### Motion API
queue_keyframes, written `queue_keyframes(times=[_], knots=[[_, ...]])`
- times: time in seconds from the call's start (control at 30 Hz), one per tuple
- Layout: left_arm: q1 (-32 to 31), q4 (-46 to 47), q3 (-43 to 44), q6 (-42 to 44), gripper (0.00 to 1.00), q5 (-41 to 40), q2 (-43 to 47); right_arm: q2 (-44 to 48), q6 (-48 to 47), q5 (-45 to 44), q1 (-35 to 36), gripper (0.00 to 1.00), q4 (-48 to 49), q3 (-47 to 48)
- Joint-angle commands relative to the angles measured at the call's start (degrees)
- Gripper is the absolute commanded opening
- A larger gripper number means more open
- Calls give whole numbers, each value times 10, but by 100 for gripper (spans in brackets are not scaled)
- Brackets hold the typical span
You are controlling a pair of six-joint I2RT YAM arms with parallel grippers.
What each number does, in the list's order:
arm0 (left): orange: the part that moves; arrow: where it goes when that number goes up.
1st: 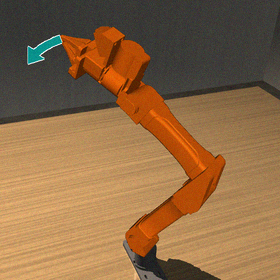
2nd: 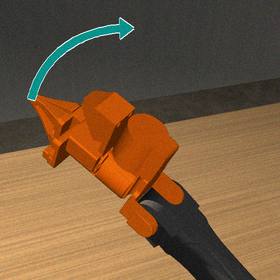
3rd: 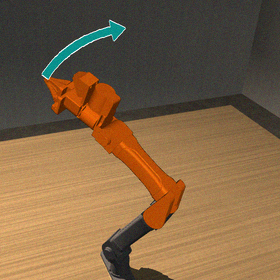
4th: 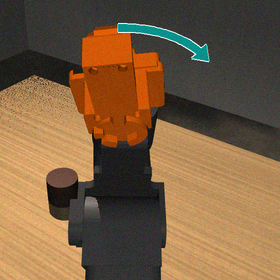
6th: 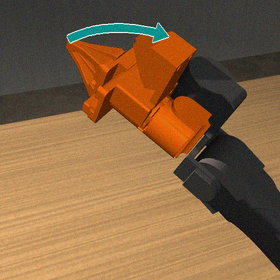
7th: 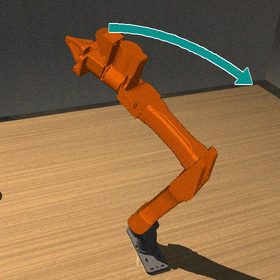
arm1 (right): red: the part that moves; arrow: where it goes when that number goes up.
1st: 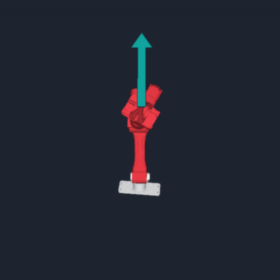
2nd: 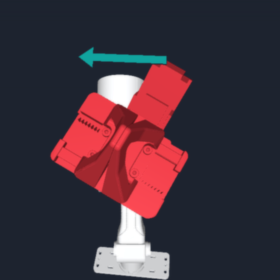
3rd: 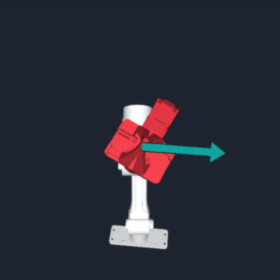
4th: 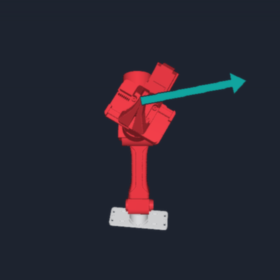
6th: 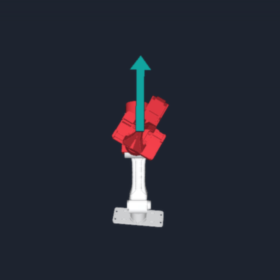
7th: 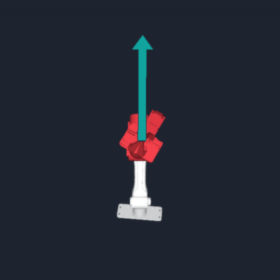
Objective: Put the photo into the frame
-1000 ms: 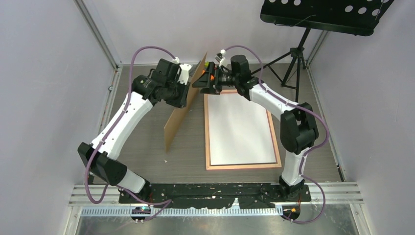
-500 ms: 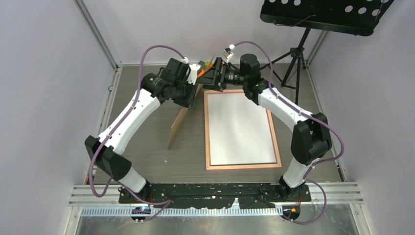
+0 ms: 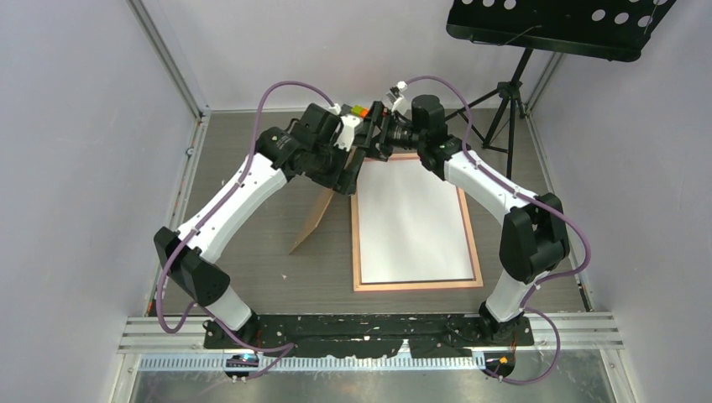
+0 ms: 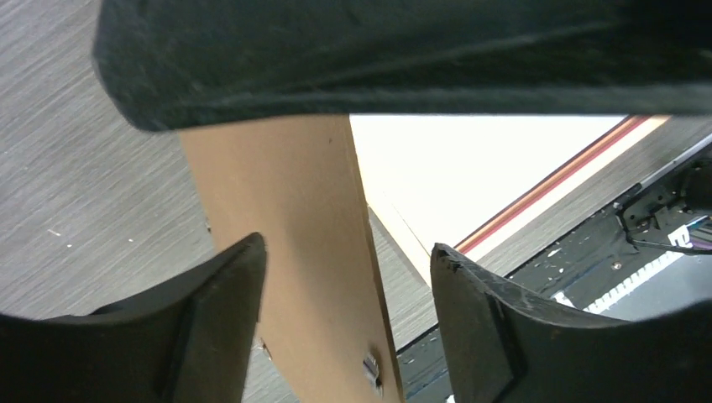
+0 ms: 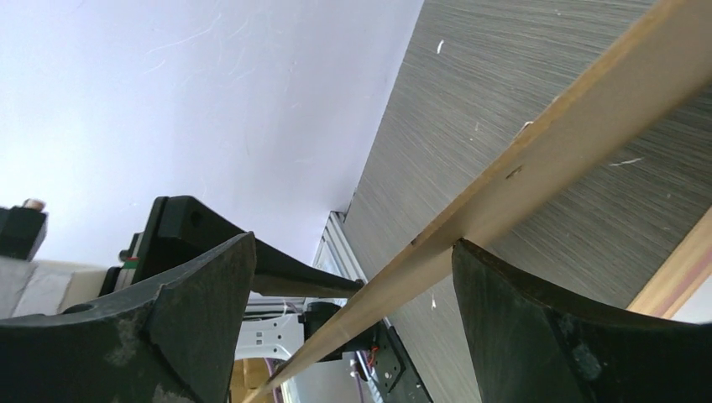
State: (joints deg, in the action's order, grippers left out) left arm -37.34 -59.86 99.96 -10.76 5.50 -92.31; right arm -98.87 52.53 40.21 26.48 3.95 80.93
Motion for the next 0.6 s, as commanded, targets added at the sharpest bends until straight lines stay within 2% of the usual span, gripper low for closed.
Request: queue_keyframes(times=[0.0, 0.23, 0.3, 0.4, 0.57], knots=[[-5, 10, 17, -8, 75, 12, 7, 17, -13, -27, -4, 92, -7, -15], [-5, 31, -9, 0, 95, 34, 58, 21, -59, -79, -5, 86, -84, -20], [-5, 37, -16, 4, 97, 38, 75, 22, -68, -95, -5, 78, -94, -27], [-5, 42, -27, 12, 97, 30, 99, 21, -85, -119, -5, 60, -106, -34], [7, 51, -45, 24, 98, 20, 133, 16, -106, -141, -19, 41, -107, -46]])
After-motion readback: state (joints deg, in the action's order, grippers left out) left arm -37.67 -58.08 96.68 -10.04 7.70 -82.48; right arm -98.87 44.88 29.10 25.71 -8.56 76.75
